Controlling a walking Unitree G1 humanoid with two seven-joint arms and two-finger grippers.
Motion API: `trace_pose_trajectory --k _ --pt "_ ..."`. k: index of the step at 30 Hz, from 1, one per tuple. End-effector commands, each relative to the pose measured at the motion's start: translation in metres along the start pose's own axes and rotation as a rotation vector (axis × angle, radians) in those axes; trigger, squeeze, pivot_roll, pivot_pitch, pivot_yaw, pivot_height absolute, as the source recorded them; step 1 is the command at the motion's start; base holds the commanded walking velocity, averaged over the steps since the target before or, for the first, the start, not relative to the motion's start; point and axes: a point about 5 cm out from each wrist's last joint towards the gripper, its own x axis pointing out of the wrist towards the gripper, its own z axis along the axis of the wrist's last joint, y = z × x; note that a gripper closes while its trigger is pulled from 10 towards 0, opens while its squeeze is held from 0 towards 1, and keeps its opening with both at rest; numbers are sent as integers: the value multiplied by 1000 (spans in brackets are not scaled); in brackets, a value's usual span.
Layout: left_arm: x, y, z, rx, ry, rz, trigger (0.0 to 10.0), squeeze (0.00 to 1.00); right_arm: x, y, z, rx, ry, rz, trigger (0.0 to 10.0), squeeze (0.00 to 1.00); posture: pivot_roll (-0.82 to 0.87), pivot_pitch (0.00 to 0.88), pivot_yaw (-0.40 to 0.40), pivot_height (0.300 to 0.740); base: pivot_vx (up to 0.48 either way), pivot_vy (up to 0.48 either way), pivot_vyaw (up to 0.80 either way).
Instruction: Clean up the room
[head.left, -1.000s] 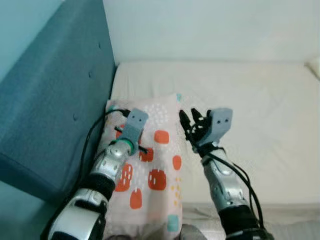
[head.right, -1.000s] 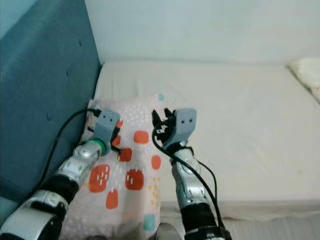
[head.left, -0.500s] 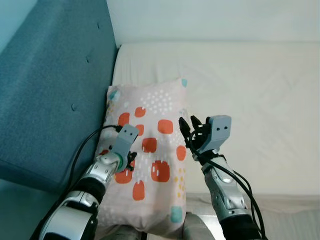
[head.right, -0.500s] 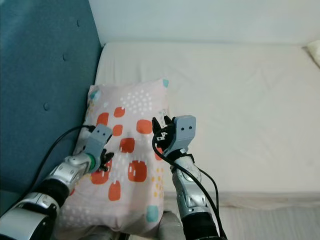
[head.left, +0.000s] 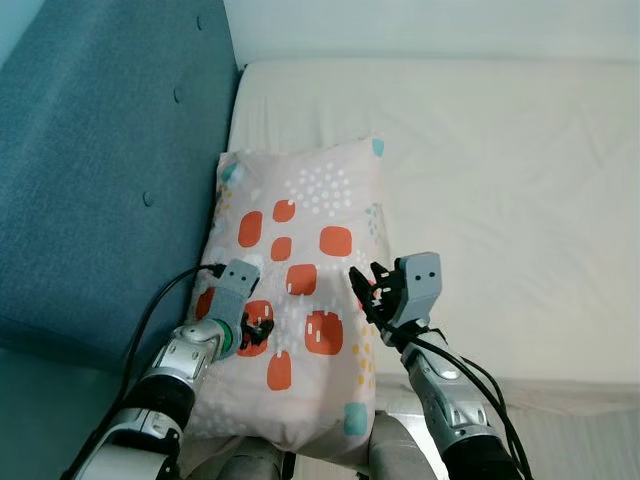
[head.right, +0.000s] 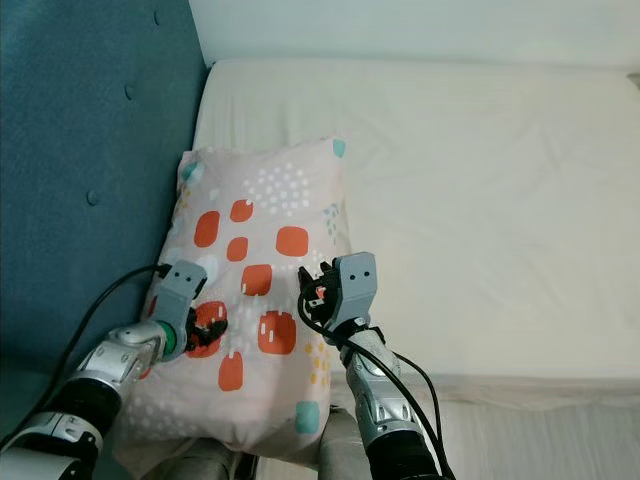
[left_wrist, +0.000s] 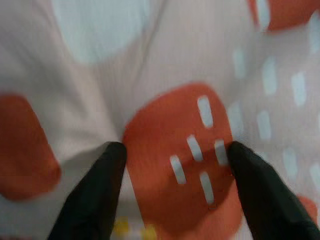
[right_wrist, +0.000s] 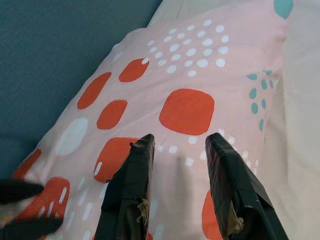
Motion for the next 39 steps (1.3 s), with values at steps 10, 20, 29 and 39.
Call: trace_pose_trajectory --k 10,20,29,39 --pt "10 -34 -41 37 175 -55 10000 1000 -7 6 -7 11 21 10 10000 0 -32 302 58 740 0 0 0" --pt "24 -70 -19 25 119 -54 5647 0 -14 9 0 1 6 12 10000 0 -103 354 51 740 0 0 0" --pt "23 -50 -1 55 34 74 0 0 -18 10 5 7 -8 -9 10000 0 -94 375 59 740 0 0 0" --pt "20 -32 3 42 -1 138 0 0 -12 13 7 15 -5 -4 10000 0 -74 351 65 740 0 0 0"
